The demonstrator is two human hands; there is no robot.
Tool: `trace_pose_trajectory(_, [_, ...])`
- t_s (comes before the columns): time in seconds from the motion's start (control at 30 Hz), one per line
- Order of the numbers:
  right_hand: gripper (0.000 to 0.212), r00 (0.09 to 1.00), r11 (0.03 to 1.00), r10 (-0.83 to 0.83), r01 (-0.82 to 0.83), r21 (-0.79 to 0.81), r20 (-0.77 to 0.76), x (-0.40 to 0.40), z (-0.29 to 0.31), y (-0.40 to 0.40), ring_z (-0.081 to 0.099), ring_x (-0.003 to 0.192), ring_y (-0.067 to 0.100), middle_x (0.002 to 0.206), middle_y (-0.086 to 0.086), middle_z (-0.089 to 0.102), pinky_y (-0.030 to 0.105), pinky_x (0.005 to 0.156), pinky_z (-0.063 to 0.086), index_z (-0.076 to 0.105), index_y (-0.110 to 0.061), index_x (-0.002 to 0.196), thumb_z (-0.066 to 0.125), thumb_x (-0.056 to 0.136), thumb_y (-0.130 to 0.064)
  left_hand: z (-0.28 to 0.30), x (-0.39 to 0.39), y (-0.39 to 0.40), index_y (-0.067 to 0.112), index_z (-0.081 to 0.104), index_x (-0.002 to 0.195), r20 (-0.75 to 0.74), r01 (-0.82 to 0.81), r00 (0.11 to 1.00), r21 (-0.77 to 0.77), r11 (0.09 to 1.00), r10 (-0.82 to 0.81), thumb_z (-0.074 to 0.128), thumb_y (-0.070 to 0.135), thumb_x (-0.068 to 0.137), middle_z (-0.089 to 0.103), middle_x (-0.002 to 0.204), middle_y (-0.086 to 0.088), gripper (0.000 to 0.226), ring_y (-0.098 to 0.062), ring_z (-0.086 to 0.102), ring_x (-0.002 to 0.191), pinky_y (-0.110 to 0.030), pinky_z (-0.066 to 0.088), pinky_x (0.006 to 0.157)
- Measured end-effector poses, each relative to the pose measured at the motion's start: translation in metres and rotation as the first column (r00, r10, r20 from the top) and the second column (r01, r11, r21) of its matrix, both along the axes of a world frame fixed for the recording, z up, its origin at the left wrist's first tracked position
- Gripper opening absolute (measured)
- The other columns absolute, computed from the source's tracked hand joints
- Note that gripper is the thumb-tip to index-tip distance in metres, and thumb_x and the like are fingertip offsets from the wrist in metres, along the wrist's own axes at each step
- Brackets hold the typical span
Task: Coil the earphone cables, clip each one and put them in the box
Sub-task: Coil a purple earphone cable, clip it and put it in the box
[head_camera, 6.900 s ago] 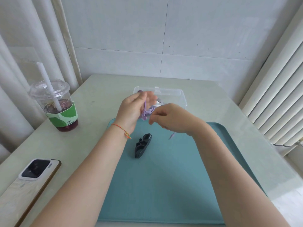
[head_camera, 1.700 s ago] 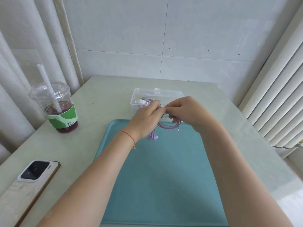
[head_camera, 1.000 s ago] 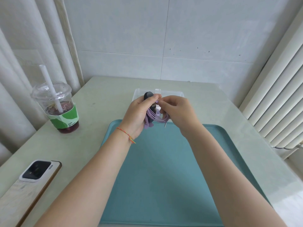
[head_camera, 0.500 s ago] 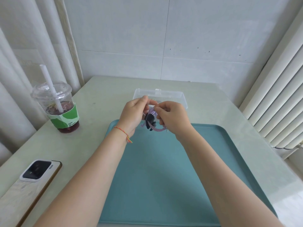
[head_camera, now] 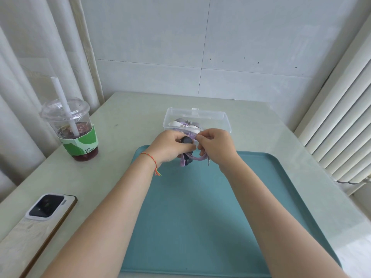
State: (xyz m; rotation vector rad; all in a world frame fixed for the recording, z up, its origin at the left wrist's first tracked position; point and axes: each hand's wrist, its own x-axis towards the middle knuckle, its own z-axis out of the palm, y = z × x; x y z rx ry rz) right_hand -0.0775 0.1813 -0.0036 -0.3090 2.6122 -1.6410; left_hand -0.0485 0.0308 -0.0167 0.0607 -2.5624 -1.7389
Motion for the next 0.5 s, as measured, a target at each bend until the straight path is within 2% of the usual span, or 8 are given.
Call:
trace_pose_trajectory(0.1, [0.013,0.997,0.998,0.037,-0.04,0.047,0.063,-0.001,-0.006,0.001,0.052,0.043,0.012,0.06,0.0,0.061,0.015,0.043,0.043,0.067,-0.01,0.082,0.059,0.092,-0.014,-0.001,-0.001,-0.001,-0.008,0.065,0.088,-0.001,-0.039,0.999,0.089,0.995,0.039,0.073,0.016,0.084,0.07,0.079,-0.013,0.025,-0.022,0.068,0.071,-0.045,0.058,0.084])
trace_pose_trajectory(0.17, [0.013,0.992,0.995,0.065,-0.074,0.075,0.105,-0.002,-0.01,0.001,0.051,0.043,0.015,0.06,-0.001,0.061,0.019,0.047,0.045,0.069,-0.008,0.085,0.061,0.092,-0.016,-0.003,-0.003,-0.004,-0.004,0.068,0.093,-0.006,-0.059,0.998,0.042,0.997,0.06,0.075,0.023,0.081,0.07,0.081,-0.009,0.031,-0.021,0.063,0.072,-0.038,0.054,0.075])
trace_pose_trajectory(0.23, [0.013,0.991,0.994,0.07,-0.08,0.078,0.117,-0.004,-0.012,0.002,0.051,0.04,0.015,0.061,-0.001,0.062,0.022,0.05,0.045,0.069,-0.008,0.086,0.061,0.092,-0.017,-0.005,-0.004,-0.006,0.001,0.071,0.094,-0.008,-0.081,0.997,-0.008,0.997,0.081,0.076,0.024,0.082,0.069,0.079,-0.007,0.027,-0.017,0.06,0.067,-0.033,0.052,0.07])
trace_pose_trajectory(0.33, [0.012,0.992,0.996,0.066,-0.072,0.049,0.104,-0.004,-0.011,0.002,0.05,0.038,0.015,0.061,0.001,0.063,0.02,0.047,0.043,0.068,-0.008,0.085,0.061,0.092,-0.016,-0.007,-0.006,-0.006,0.002,0.074,0.088,-0.044,-0.15,0.987,0.088,0.985,0.155,0.075,0.021,0.084,0.072,0.082,-0.011,0.019,-0.019,0.063,0.069,-0.041,0.059,0.079])
trace_pose_trajectory(0.4, [0.012,0.994,0.998,0.059,-0.06,0.006,0.096,-0.004,-0.009,0.003,0.051,0.038,0.015,0.063,0.005,0.063,0.02,0.046,0.043,0.068,-0.008,0.085,0.06,0.092,-0.014,-0.006,-0.007,-0.004,0.004,0.074,0.084,-0.069,-0.203,0.974,0.17,0.964,0.217,0.072,0.016,0.086,0.074,0.089,-0.017,0.012,-0.023,0.066,0.075,-0.043,0.059,0.081])
trace_pose_trajectory(0.5, [0.015,0.996,0.999,0.042,-0.043,0.014,0.077,-0.006,-0.005,0.004,0.051,0.037,0.011,0.062,0.005,0.062,0.022,0.049,0.043,0.068,-0.007,0.084,0.056,0.091,-0.013,-0.003,-0.008,-0.002,0.006,0.073,0.083,-0.075,-0.239,0.961,0.262,0.935,0.267,0.07,0.016,0.088,0.071,0.085,-0.016,0.012,-0.023,0.065,0.075,-0.045,0.059,0.082])
